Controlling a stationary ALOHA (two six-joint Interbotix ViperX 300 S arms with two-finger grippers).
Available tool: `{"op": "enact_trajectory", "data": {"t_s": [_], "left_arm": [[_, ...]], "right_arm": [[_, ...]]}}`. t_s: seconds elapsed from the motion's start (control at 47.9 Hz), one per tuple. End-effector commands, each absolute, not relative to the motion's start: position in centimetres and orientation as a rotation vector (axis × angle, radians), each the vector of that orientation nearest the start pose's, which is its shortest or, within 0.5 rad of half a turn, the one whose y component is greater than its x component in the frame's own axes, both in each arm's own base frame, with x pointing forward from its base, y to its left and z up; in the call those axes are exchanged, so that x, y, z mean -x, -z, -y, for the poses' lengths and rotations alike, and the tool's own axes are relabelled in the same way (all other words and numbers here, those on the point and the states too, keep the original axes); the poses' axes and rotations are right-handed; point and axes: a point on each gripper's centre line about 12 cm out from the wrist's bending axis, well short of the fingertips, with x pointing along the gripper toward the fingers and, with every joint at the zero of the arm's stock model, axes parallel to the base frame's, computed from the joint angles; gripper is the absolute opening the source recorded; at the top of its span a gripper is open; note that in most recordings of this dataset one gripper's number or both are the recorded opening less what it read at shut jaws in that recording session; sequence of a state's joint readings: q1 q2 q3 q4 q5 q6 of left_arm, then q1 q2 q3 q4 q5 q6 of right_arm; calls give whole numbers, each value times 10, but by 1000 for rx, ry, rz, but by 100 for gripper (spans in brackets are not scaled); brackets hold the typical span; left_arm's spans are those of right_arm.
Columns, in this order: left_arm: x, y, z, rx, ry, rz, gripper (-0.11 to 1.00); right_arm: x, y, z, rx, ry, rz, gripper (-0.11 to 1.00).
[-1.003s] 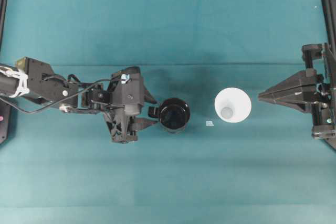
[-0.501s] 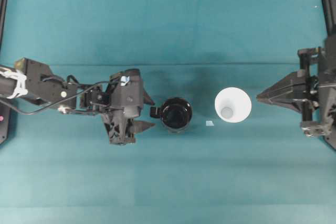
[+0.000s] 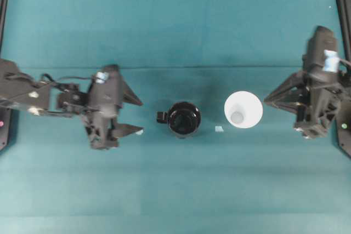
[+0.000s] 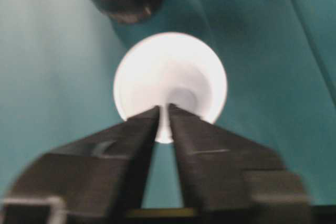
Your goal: Put the paper cup into the moved cup holder.
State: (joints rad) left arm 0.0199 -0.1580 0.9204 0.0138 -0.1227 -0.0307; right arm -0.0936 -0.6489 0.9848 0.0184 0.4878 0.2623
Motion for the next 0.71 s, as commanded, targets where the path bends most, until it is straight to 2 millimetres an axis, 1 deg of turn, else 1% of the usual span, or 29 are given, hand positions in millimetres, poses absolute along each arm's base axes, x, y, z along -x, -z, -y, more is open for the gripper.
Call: {"op": "enact_trajectory", "data": {"t_s": [0.0, 0.042, 0.063, 0.146, 0.188, 0.251, 0.501, 0.689], "left_arm": [[-316, -168, -5, 22, -20, -600, 82], [-311, -172, -5, 22, -20, -592, 82], [-310, -173, -5, 22, -18, -589, 82], [-301, -179, -4, 20, -18, -580, 82], [-298, -180, -5, 20, -19, -577, 82], [-292, -181, -5, 20, -19, -575, 82], [-274, -186, -4, 23, -19, -549, 82], [-268, -186, -4, 23, -19, -543, 82]], "right_arm": [[-238, -229, 25, -323, 216, -813, 40], [-241, -230, 27, -330, 225, -828, 49], [-242, -231, 28, -330, 228, -836, 55], [-247, -231, 33, -338, 250, -867, 73], [-250, -230, 37, -346, 263, -888, 80], [-254, -228, 41, -351, 279, -920, 86], [-281, -216, 50, -360, 307, -1046, 87], [-298, -196, 55, -358, 320, -1138, 87]]}}
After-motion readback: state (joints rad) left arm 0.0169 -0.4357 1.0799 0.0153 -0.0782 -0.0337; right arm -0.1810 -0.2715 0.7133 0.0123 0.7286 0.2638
